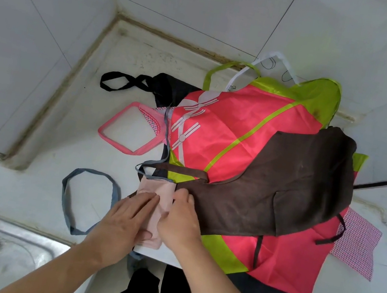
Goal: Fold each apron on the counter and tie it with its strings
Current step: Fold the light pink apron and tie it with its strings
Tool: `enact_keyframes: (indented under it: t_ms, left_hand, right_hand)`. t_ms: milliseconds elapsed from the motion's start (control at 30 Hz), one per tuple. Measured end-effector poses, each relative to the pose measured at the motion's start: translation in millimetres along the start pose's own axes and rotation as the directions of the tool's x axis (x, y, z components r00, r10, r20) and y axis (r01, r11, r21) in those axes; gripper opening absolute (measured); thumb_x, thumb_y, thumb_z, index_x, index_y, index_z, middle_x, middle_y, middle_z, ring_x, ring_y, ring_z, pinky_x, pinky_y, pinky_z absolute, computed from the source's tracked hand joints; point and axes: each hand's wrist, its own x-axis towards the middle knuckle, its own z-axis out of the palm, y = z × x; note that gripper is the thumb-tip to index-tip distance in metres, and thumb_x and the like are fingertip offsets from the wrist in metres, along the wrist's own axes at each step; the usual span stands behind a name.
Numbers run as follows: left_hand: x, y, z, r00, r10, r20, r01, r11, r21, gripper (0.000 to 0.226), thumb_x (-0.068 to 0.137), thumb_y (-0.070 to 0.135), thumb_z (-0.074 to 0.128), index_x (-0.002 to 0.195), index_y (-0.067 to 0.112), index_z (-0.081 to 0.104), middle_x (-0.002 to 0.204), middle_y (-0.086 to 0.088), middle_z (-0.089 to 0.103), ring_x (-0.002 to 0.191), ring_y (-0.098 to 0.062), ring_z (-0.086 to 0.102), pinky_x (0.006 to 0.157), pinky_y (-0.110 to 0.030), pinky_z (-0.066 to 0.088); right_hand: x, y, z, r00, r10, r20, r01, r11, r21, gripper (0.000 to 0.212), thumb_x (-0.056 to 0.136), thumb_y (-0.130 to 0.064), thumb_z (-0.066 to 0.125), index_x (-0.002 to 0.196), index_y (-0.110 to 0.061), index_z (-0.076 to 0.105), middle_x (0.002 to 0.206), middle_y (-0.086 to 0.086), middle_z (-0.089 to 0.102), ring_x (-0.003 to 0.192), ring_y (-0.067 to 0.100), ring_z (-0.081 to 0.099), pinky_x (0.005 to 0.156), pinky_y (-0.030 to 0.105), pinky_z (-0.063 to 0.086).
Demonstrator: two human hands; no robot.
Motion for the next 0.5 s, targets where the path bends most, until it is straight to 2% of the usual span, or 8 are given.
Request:
enact_keyframes:
  t_ms: [67, 133, 233, 267, 300, 333, 400, 500]
  left_hand:
    - [1.0, 2.1, 0.4, 1.0, 0.01, -0.01, -0.009, 0.995, 0.097, 0.074, 0.098, 0.052, 0.05, 0.161, 0.019, 0.032, 0.157, 0.0, 0.041, 0.144, -0.02, 0.038, 0.117, -0.049, 0.037]
    - [1.7, 3.9, -3.5, 1.0, 0.006, 0.03, -0.01, 0.993, 0.117, 0.084, 0.09, 0.049, 0.069, 0.161, 0.019, 0.033, 0.157, 0.001, 0.041, 0.144, -0.021, 0.042, 0.118, -0.05, 0.034]
    - [2.4, 9.8, -9.5, 0.993, -0.069, 0.096, 0.072, 0.997, -0.028, 0.087, 0.094, 0.042, 0.071, 0.164, 0.025, 0.022, 0.165, 0.008, 0.026, 0.153, -0.017, 0.027, 0.128, -0.041, 0.011]
    - [2.3, 12.8, -10.9, 0.986, -0.123, 0.115, 0.136, 0.985, -0.111, 0.085, 0.095, 0.038, 0.07, 0.164, 0.026, 0.022, 0.165, 0.01, 0.023, 0.153, -0.016, 0.024, 0.13, -0.039, 0.01]
    - [2.7, 17.1, -13.8, 0.979, -0.171, 0.107, 0.19, 0.962, -0.197, 0.084, 0.092, 0.033, 0.073, 0.162, 0.026, 0.027, 0.163, 0.011, 0.026, 0.151, -0.016, 0.027, 0.13, -0.039, 0.017]
    - [3.1, 23.4, -18.7, 0.97, -0.229, 0.084, 0.244, 0.928, -0.281, 0.082, 0.089, 0.029, 0.077, 0.158, 0.024, 0.034, 0.159, 0.01, 0.031, 0.146, -0.015, 0.034, 0.127, -0.038, 0.029]
    - [7.4, 36.1, -34.1, 0.917, -0.398, 0.031, 0.366, 0.807, -0.463, 0.072, 0.086, 0.024, 0.079, 0.148, 0.021, 0.043, 0.147, 0.007, 0.039, 0.131, -0.012, 0.045, 0.114, -0.03, 0.043]
    - [18.2, 47.3, -69.4, 0.779, -0.616, 0.122, 0.532, 0.543, -0.65, 0.064, 0.085, 0.028, 0.082, 0.139, 0.02, 0.049, 0.134, 0.005, 0.049, 0.116, -0.01, 0.054, 0.1, -0.024, 0.044]
  right_hand:
    - [4.0, -1.1, 1.5, 0.998, 0.049, -0.042, -0.049, 0.999, 0.003, 0.035, 0.093, -0.011, 0.061, 0.123, -0.011, 0.043, 0.133, 0.008, 0.042, 0.115, 0.033, 0.057, 0.089, 0.037, 0.043]
    - [7.3, -1.2, 3.7, 0.997, 0.068, -0.026, -0.068, 0.997, -0.026, 0.03, 0.095, -0.019, 0.062, 0.121, -0.008, 0.05, 0.131, 0.01, 0.047, 0.114, 0.033, 0.058, 0.09, 0.037, 0.044]
    - [14.3, -2.5, 0.3, 0.988, 0.149, 0.025, -0.149, 0.989, -0.019, 0.03, 0.095, -0.033, 0.062, 0.113, -0.008, 0.061, 0.123, 0.013, 0.063, 0.114, 0.034, 0.062, 0.083, 0.037, 0.047]
    - [14.7, -3.7, -2.9, 0.989, 0.143, 0.046, -0.141, 0.989, -0.04, 0.028, 0.095, -0.035, 0.062, 0.108, -0.01, 0.062, 0.119, 0.012, 0.065, 0.112, 0.034, 0.063, 0.079, 0.036, 0.046]
    - [13.8, -4.6, -5.9, 0.991, 0.116, 0.06, -0.113, 0.993, -0.045, 0.021, 0.095, -0.034, 0.061, 0.1, -0.014, 0.06, 0.114, 0.01, 0.066, 0.107, 0.033, 0.063, 0.075, 0.035, 0.044]
    - [11.1, -4.9, -8.5, 0.995, 0.078, 0.07, -0.077, 0.997, -0.019, 0.015, 0.096, -0.031, 0.059, 0.091, -0.018, 0.054, 0.104, 0.007, 0.065, 0.097, 0.03, 0.062, 0.071, 0.036, 0.042]
    - [2.0, -5.7, -13.9, 0.998, 0.017, 0.064, -0.025, 0.992, 0.122, 0.02, 0.095, -0.023, 0.055, 0.081, -0.021, 0.041, 0.08, 0.0, 0.054, 0.073, 0.022, 0.05, 0.06, 0.037, 0.036]
    - [-15.6, -4.4, -27.0, 1.0, -0.021, 0.02, 0.014, 0.953, 0.302, 0.017, 0.089, -0.015, 0.055, 0.084, -0.022, 0.04, 0.062, -0.005, 0.043, 0.055, 0.016, 0.038, 0.055, 0.035, 0.032]
